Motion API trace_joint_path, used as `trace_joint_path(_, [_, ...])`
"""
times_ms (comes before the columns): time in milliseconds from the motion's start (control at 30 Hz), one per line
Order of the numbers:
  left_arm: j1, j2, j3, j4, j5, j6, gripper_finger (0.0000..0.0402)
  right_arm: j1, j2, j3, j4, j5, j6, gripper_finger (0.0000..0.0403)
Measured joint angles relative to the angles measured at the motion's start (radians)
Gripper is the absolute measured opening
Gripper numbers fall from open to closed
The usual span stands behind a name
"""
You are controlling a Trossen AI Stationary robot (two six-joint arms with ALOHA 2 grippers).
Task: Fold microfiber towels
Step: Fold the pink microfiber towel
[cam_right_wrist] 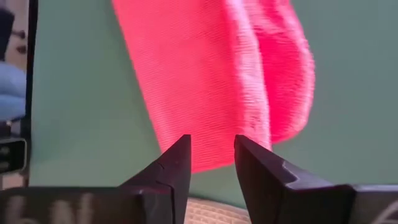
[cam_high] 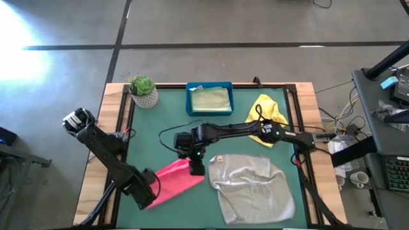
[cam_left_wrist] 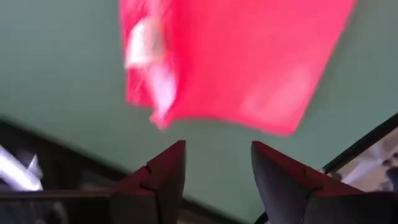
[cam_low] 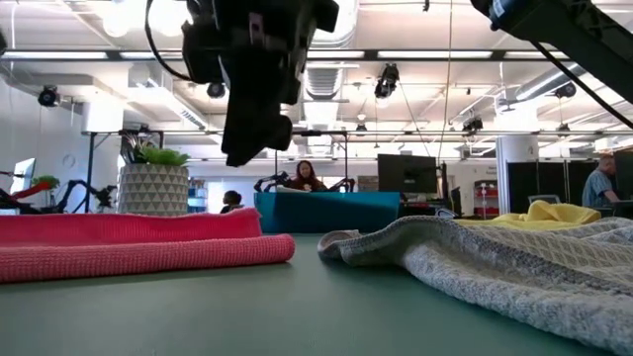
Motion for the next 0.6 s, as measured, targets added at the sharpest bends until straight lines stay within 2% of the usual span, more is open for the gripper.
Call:
trace_joint_path(133, [-0.001,0.001,-0.017,0.127,-0.122,0.003,0.0166,0.017,0.007,0.000,0.005,-0.011,-0.045,0.0103])
trace_joint_path(267, [0.001,0.018,-0.074,0.252,-0.132,0.012,0.0166,0.025,0.034,-0.001,0.007,-0.077,-0.053,0.0092])
trace_joint_path(500, [0.000,0.035,-0.144,0.294,-0.134,-0.005,0.0166,0.021,0.053,-0.014,0.047,-0.071,-0.055,0.0089])
trace_joint_path(600, [0.001,0.034,-0.158,0.293,-0.134,-0.007,0.0166,0.009,0.053,-0.024,0.059,-0.008,-0.053,0.0087])
